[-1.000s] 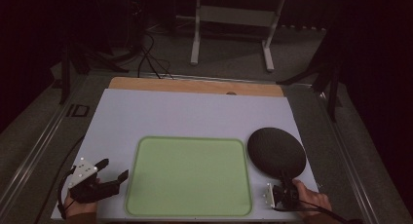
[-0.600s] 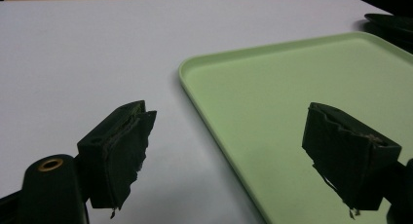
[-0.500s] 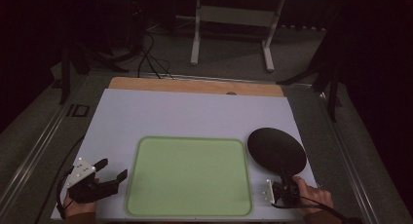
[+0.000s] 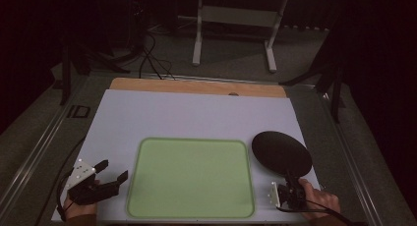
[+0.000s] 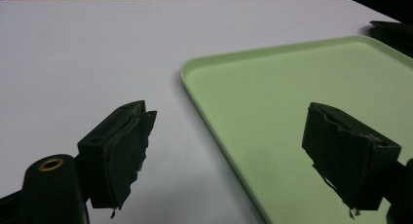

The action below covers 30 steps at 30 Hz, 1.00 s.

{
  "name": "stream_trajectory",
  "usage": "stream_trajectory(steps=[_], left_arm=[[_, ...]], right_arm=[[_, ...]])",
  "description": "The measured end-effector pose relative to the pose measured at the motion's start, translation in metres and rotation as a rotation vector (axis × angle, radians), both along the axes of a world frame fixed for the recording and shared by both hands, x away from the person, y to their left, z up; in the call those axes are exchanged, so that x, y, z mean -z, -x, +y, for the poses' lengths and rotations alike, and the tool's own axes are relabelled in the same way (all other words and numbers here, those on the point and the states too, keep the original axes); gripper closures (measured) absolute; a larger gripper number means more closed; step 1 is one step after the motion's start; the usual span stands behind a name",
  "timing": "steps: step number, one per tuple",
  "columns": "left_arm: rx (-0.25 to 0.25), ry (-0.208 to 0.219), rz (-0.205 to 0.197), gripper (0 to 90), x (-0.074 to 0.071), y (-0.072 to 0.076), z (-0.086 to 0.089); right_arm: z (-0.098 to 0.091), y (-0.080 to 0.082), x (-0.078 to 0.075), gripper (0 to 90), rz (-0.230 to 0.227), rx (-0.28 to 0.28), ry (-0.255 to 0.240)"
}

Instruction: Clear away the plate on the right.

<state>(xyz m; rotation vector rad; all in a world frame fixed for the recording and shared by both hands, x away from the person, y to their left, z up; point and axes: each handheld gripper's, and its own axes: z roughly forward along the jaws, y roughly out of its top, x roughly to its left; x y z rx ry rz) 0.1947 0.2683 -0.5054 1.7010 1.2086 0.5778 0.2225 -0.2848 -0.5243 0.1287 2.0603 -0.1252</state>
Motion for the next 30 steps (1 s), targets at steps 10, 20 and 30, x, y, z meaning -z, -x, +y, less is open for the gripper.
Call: stream_trajectory(steps=[10, 20, 30], left_arm=[[-0.002, 0.003, 0.001, 17.2, 0.000, 0.000, 0.000], [-0.002, 0.007, 0.001, 17.3, 0.000, 0.000, 0.001], [-0.003, 0.010, 0.001, 17.3, 0.000, 0.000, 0.001]], right_arm=[[0.002, 0.005, -0.011, 81.8, -0.030, -0.012, 0.003], [0.009, 0.017, -0.025, 79.9, -0.082, -0.042, -0.005], [0.024, 0.024, -0.039, 80.1, -0.122, -0.106, -0.013]])
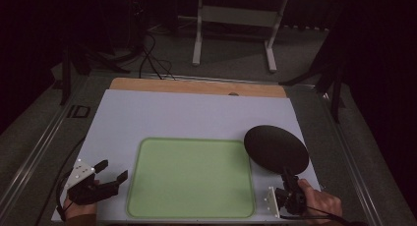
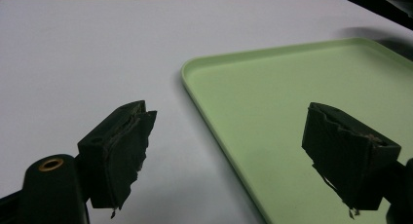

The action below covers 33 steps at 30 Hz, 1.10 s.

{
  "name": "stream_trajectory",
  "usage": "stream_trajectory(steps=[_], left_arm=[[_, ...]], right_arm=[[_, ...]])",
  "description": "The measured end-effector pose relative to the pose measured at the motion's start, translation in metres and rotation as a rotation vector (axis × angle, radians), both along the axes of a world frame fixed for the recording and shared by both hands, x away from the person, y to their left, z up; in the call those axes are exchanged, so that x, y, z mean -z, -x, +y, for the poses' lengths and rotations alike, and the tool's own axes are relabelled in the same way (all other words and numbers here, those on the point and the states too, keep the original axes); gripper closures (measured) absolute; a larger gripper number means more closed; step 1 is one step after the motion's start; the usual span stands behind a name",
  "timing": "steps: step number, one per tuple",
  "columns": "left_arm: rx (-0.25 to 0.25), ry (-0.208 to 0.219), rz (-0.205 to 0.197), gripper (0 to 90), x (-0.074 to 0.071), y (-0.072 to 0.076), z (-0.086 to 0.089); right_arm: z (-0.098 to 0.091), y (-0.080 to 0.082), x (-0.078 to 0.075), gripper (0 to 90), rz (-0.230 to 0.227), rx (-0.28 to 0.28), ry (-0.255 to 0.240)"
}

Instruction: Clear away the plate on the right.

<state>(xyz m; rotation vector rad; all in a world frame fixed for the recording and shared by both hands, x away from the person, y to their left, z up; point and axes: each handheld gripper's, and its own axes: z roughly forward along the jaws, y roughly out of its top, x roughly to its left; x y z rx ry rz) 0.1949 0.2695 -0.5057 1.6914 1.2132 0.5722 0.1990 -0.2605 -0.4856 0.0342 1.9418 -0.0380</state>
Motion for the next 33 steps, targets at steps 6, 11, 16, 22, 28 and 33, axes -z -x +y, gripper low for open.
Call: stream_trajectory(steps=[6, 11, 16, 22, 28, 33], left_arm=[[-0.001, 0.001, -0.001, 17.3, 0.000, 0.000, 0.000], [-0.002, 0.004, -0.002, 17.3, 0.000, 0.000, 0.000], [-0.022, 0.008, -0.013, 18.6, -0.001, 0.001, 0.002], [-0.021, 0.030, -0.007, 18.7, -0.001, 0.001, 0.004], [-0.020, 0.019, -0.007, 18.6, -0.001, 0.001, 0.003], [-0.020, 0.009, -0.012, 18.6, -0.002, 0.001, 0.002]], right_arm=[[0.013, 0.000, -0.005, 79.9, -0.009, -0.041, 0.002], [0.028, -0.001, -0.008, 79.9, -0.017, -0.079, -0.008], [0.044, -0.001, -0.011, 79.8, -0.023, -0.128, -0.009], [0.061, -0.001, -0.012, 79.8, -0.022, -0.172, -0.015], [0.080, 0.001, -0.010, 79.7, -0.008, -0.218, -0.031], [0.094, 0.005, -0.005, 79.6, 0.009, -0.249, -0.037]])
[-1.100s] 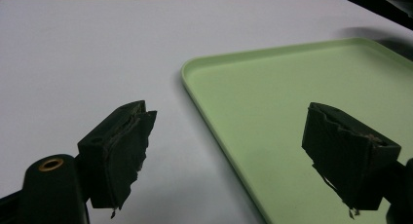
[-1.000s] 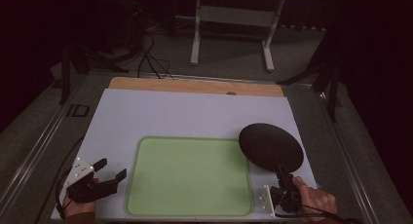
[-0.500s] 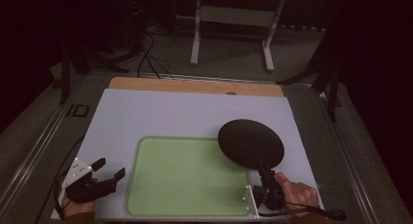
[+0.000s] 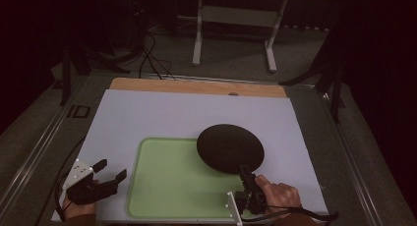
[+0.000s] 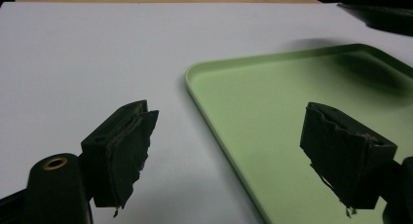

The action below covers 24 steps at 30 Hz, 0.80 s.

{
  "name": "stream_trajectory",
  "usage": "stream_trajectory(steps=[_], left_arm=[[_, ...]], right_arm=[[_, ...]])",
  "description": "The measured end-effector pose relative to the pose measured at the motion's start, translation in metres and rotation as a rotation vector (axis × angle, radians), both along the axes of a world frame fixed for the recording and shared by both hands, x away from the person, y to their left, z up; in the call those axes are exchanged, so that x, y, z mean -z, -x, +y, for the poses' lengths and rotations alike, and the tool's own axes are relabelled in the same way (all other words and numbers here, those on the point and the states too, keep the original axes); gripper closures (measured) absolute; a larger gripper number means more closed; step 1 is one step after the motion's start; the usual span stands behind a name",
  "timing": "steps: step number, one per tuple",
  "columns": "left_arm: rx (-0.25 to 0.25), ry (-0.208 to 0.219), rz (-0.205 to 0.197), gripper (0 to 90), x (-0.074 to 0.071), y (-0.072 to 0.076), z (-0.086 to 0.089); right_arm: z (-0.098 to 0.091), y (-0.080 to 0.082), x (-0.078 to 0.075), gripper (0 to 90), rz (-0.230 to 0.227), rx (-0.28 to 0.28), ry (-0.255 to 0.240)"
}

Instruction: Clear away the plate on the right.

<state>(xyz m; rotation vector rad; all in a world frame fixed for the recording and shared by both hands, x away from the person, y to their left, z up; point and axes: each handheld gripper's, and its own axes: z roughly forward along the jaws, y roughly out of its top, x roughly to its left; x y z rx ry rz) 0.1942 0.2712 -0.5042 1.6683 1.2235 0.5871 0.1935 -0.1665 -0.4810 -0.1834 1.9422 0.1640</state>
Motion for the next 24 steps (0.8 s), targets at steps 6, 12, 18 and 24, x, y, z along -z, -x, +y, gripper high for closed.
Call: stream_trajectory(steps=[6, 12, 18, 24], left_arm=[[-0.010, 0.001, -0.008, 18.5, -0.001, 0.001, 0.000], [-0.011, -0.004, -0.019, 17.9, -0.001, 0.001, 0.000], [-0.027, -0.003, -0.036, 16.2, -0.002, 0.002, 0.001], [-0.054, -0.019, -0.054, 15.0, -0.004, 0.004, 0.001]], right_arm=[[0.015, 0.007, 0.007, 79.5, 0.016, -0.051, 0.004], [0.029, 0.013, 0.015, 79.2, 0.033, -0.095, 0.005], [0.044, 0.019, 0.022, 79.1, 0.053, -0.137, 0.000], [0.057, 0.024, 0.031, 78.5, 0.053, -0.161, 0.024]])
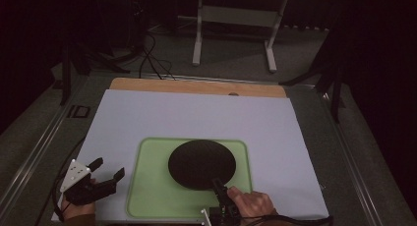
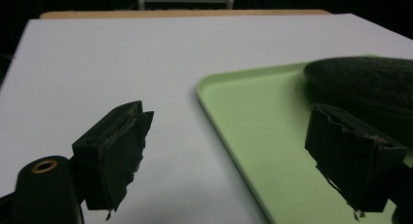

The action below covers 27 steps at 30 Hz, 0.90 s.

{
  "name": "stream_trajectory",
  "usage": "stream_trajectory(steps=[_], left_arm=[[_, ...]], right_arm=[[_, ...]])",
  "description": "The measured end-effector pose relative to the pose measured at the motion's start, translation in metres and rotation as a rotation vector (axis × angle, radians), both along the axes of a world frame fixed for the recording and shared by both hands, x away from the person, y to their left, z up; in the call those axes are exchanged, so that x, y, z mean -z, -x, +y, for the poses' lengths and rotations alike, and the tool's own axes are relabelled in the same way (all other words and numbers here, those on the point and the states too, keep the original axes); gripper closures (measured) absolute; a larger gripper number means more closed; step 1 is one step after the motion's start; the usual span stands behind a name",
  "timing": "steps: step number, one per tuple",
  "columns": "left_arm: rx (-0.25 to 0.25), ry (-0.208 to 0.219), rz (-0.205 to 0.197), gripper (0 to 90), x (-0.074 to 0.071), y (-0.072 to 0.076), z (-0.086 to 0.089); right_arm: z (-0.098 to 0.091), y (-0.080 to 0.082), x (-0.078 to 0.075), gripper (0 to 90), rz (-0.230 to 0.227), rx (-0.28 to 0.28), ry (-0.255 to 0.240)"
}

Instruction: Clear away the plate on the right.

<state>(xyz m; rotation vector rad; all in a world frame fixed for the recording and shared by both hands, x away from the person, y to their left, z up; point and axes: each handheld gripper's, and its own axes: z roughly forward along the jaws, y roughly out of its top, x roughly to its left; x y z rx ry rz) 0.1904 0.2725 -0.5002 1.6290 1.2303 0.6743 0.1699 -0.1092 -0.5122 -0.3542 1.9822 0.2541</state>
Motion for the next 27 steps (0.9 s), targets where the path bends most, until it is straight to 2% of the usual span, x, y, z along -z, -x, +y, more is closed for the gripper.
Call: stream_trajectory(steps=[2, 4, 6, 13, 16, 21, 22, 27], left_arm=[[-0.009, 0.000, -0.008, 14.9, -0.001, 0.001, 0.000], [-0.025, -0.007, -0.024, 14.9, -0.002, 0.002, 0.001], [-0.029, -0.007, -0.028, 14.9, -0.003, 0.003, 0.001], [-0.036, -0.039, -0.080, 14.9, -0.007, 0.006, 0.000], [-0.043, -0.053, -0.104, 14.9, -0.008, 0.008, 0.000], [-0.050, -0.067, -0.123, 14.8, -0.010, 0.011, -0.001], [-0.049, -0.069, -0.126, 14.7, -0.011, 0.011, -0.001], [-0.052, -0.080, -0.146, 14.7, -0.013, 0.014, -0.002]], right_arm=[[0.010, 0.002, 0.003, 78.4, 0.020, -0.028, -0.002], [0.016, 0.004, 0.008, 79.3, 0.013, -0.037, 0.002], [0.021, 0.004, 0.011, 80.7, 0.024, -0.048, 0.007], [0.023, 0.005, 0.021, 84.9, 0.107, -0.058, 0.016], [0.022, 0.005, 0.027, 82.2, 0.112, -0.059, 0.022], [0.022, 0.002, 0.035, 76.0, 0.183, -0.036, 0.040], [0.021, 0.002, 0.036, 75.6, 0.180, -0.035, 0.027], [0.020, -0.003, 0.027, 65.5, 0.255, 0.000, -0.034]])
